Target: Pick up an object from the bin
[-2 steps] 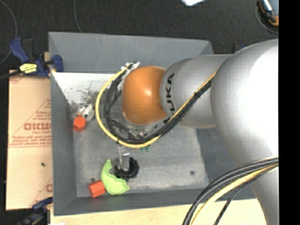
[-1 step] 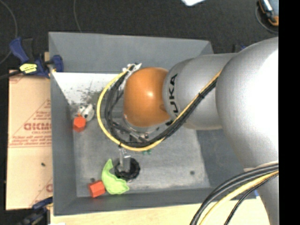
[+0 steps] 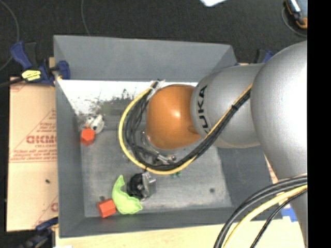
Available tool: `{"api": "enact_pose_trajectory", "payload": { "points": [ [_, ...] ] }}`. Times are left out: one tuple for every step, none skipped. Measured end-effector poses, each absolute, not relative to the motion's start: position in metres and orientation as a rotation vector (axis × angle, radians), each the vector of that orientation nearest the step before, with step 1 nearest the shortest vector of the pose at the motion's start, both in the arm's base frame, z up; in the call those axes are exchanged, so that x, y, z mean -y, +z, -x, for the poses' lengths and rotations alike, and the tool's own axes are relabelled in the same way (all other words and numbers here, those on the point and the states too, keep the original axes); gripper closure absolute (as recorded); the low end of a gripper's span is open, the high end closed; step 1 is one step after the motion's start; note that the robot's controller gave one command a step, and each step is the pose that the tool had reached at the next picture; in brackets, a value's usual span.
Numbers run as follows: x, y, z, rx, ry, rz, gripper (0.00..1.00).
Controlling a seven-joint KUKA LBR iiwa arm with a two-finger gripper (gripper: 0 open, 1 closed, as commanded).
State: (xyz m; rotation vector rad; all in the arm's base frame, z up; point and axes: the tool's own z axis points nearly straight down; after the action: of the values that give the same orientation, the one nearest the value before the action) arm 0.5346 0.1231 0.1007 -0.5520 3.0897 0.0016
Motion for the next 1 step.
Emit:
{"api": "enact_pose_trajectory", "payload": {
  "points": [
    [-0.1493,0.0726,-0.5062,-3.032,0.000,0.790,0.00]
  ]
}}
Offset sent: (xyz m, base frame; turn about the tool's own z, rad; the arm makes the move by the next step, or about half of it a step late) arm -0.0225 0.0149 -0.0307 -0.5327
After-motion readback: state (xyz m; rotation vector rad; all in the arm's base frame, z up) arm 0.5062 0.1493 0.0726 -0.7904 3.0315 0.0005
